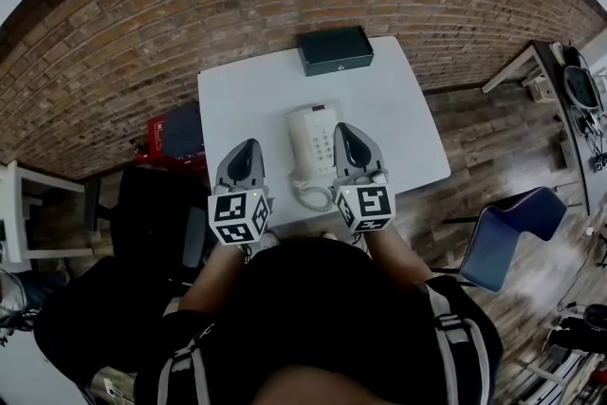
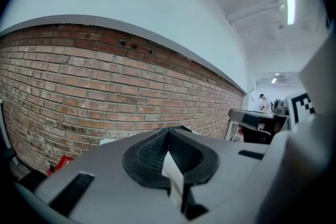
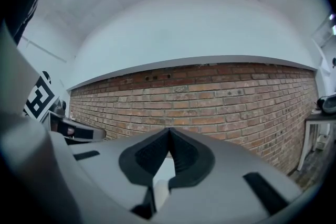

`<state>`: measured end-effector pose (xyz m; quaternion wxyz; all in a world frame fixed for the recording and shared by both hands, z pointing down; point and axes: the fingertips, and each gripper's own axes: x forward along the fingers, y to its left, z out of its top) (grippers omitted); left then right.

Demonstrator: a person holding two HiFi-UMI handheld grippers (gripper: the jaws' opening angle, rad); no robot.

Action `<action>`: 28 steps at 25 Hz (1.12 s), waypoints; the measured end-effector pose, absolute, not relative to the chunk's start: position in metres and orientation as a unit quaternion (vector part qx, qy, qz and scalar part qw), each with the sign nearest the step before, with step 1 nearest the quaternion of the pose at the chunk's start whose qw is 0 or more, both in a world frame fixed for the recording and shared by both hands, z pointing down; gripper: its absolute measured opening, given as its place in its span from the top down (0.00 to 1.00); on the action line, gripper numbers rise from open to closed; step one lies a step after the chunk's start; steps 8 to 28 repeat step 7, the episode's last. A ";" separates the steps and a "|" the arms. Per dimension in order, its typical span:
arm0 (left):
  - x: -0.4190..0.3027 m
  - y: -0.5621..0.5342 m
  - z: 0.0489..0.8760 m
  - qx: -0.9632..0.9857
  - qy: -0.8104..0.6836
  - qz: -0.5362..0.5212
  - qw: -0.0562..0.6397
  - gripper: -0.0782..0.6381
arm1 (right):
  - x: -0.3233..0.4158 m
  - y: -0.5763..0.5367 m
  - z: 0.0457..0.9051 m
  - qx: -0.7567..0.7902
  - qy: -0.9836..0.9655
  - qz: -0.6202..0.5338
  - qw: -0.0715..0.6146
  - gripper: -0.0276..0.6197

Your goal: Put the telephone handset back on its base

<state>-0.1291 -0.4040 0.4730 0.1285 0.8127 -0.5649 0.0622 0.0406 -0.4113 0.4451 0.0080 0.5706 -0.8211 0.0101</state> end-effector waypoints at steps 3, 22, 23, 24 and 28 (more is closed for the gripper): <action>-0.131 -0.402 0.470 0.813 -0.565 0.059 0.128 0.89 | 0.040 -0.412 0.445 0.572 -0.820 0.016 0.008 0.96; -0.134 -0.400 0.469 0.812 -0.566 0.060 0.127 0.89 | 0.038 -0.411 0.445 0.573 -0.819 0.017 0.010 0.96; -0.134 -0.400 0.469 0.812 -0.566 0.060 0.127 0.89 | 0.038 -0.411 0.445 0.573 -0.819 0.017 0.010 0.96; -0.134 -0.400 0.469 0.812 -0.566 0.060 0.127 0.89 | 0.038 -0.411 0.445 0.573 -0.819 0.017 0.010 0.96; -0.134 -0.400 0.469 0.812 -0.566 0.060 0.127 0.89 | 0.038 -0.411 0.445 0.573 -0.819 0.017 0.010 0.96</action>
